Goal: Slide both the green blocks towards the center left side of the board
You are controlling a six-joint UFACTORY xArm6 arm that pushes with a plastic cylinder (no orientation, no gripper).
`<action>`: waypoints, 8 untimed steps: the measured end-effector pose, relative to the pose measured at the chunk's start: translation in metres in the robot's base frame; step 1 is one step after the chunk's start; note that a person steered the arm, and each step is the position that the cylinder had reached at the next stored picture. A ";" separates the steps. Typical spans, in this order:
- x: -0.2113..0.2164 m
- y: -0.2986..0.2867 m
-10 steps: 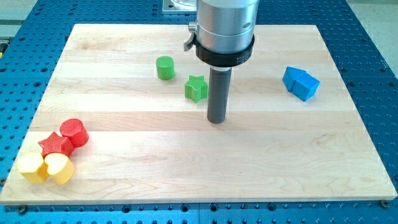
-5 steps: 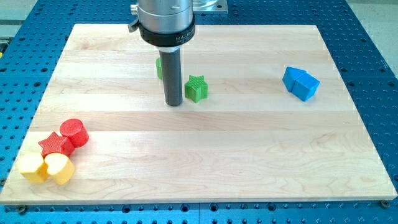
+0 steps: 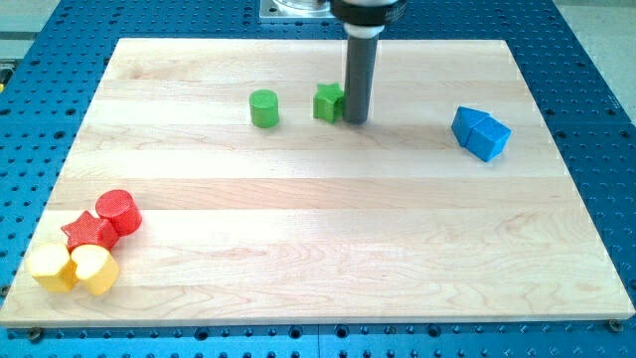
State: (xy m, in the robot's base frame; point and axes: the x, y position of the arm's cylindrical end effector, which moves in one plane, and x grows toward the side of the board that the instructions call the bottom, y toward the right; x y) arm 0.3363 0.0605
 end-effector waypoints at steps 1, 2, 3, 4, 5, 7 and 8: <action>-0.019 -0.052; -0.027 -0.145; -0.011 -0.147; -0.040 -0.150; 0.025 -0.137; 0.076 -0.151; 0.100 -0.144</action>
